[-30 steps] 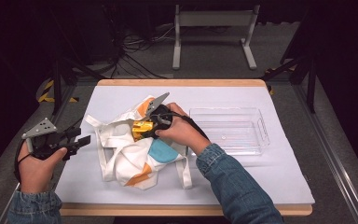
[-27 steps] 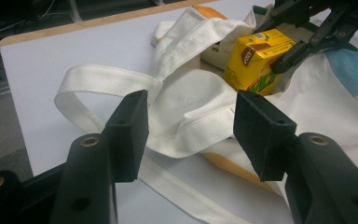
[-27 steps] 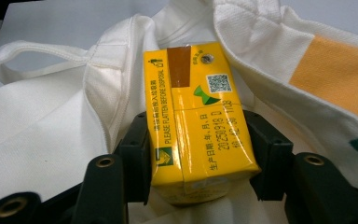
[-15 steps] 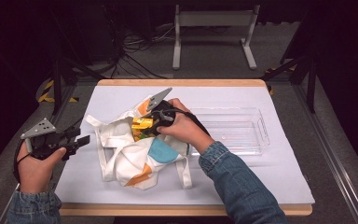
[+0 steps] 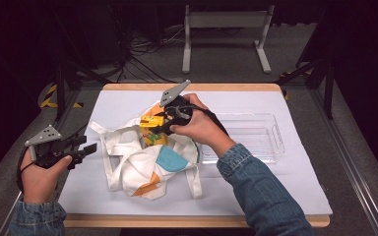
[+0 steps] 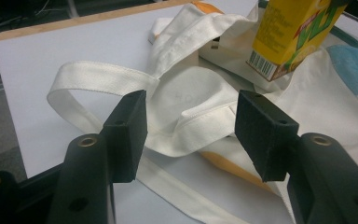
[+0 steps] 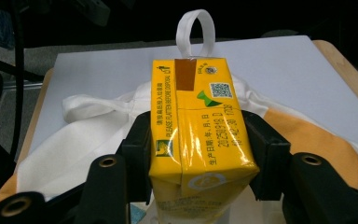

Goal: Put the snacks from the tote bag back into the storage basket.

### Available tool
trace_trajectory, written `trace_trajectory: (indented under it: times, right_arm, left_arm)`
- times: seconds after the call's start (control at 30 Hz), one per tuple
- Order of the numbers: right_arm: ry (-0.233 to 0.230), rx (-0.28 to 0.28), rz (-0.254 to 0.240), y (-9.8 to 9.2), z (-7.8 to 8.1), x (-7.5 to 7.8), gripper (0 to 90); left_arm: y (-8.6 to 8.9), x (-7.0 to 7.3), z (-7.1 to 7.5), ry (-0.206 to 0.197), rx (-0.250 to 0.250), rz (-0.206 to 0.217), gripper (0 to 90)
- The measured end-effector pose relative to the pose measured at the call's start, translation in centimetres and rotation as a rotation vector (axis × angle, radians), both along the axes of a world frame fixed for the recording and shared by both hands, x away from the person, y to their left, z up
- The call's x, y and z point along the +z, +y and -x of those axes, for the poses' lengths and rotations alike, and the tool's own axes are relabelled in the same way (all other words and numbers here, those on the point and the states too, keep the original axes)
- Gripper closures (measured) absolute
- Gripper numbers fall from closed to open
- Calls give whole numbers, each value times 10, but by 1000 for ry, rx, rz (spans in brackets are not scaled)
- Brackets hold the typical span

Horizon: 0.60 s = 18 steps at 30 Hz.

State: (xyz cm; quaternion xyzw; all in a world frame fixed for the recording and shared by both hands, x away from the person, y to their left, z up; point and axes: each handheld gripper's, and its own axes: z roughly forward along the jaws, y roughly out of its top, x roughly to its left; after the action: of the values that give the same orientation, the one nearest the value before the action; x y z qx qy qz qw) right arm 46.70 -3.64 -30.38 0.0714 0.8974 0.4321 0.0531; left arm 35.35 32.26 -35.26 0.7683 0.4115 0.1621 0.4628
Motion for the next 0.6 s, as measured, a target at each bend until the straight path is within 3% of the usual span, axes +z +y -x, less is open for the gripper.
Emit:
trace_trajectory:
  times: [0.6]
  right_arm:
    - [-28,-24,-74,-35,10,47,513]
  left_arm:
    - [0,-3,-1,8,16,-1,409]
